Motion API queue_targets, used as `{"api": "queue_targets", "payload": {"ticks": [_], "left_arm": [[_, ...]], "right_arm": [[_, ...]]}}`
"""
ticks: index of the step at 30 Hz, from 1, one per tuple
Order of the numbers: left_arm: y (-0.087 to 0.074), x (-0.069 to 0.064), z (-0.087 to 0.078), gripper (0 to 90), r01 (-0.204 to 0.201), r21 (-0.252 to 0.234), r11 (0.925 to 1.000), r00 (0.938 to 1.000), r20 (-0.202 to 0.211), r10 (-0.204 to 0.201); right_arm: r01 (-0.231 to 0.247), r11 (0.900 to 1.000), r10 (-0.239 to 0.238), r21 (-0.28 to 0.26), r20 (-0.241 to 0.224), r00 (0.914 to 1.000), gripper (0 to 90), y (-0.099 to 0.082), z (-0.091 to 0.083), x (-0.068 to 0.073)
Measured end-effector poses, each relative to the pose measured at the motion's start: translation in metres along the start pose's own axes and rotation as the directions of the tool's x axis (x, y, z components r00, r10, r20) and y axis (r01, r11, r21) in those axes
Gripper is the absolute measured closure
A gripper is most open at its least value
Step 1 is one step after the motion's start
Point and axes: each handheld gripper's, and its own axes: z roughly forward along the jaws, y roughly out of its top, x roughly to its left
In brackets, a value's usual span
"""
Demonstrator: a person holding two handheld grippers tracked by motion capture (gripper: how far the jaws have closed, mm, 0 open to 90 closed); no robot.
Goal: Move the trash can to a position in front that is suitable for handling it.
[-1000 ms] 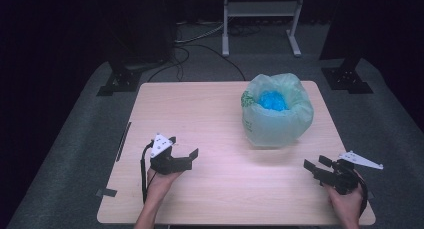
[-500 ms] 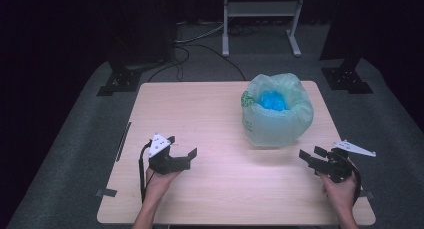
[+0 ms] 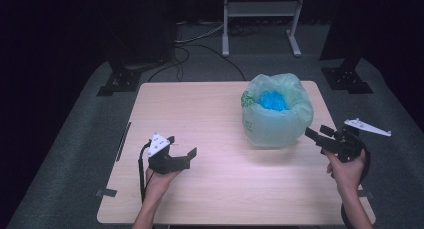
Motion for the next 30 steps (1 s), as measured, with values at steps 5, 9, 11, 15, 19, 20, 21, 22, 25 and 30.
{"api": "queue_targets", "payload": {"ticks": [5, 9, 11, 15, 19, 20, 21, 22, 25, 30], "left_arm": [[0.0, 0.0, 0.0, 2.7, 0.003, 0.0, 1.0, 1.0, 0.001, -0.003], [0.0, -0.001, 0.0, 2.7, 0.003, -0.002, 1.0, 1.0, 0.0, -0.003], [0.0, -0.001, 0.0, 2.7, 0.003, -0.002, 1.0, 1.0, 0.0, -0.003], [0.0, -0.001, 0.001, 2.7, 0.004, 0.002, 1.0, 1.0, 0.002, -0.004], [0.0, -0.001, 0.0, 2.7, 0.004, -0.002, 1.0, 1.0, -0.003, -0.004], [0.0, 0.0, 0.0, 2.7, 0.006, -0.003, 1.0, 1.0, -0.004, -0.006], [0.0, 0.001, -0.001, 2.7, 0.007, -0.003, 1.0, 0.9999, -0.007, -0.007], [0.0, 0.001, -0.001, 2.7, 0.007, -0.003, 1.0, 0.9999, -0.007, -0.007], [0.001, 0.002, -0.002, 2.7, 0.018, -0.009, 0.9998, 0.9998, -0.006, -0.018], [0.004, -0.001, -0.003, 2.7, 0.017, -0.018, 0.9997, 0.9999, 0.002, -0.017]], "right_arm": [[0.022, 0.9996, -0.022, -0.02, 0.001, 0.9998, 26.0, 0.021, 0.003, 0.008], [0.035, 0.9993, -0.035, -0.016, 0.007, 0.9994, 26.0, 0.031, 0.007, 0.013], [0.046, 0.9988, -0.046, -0.015, 0.015, 0.9988, 26.0, 0.036, 0.01, 0.017], [0.047, 0.9989, -0.047, -0.007, 0.019, 0.9987, 26.0, 0.044, 0.018, 0.021], [0.024, 0.9996, -0.024, 0.012, -0.001, 0.9997, 26.0, 0.047, 0.028, 0.022], [0.024, 0.9996, -0.024, 0.012, -0.001, 0.9997, 26.0, 0.047, 0.028, 0.022], [0.012, 0.9997, -0.012, 0.021, -0.009, 0.9999, 26.0, 0.048, 0.033, 0.023], [0.008, 0.9998, -0.008, 0.019, -0.006, 1.0, 26.0, 0.049, 0.036, 0.023], [-0.01, 0.999, 0.01, 0.042, 0.001, 0.9999, 26.0, 0.051, 0.045, 0.023], [-0.02, 0.9979, 0.019, 0.061, 0.016, 0.9997, 26.5, 0.053, 0.057, 0.026]]}}
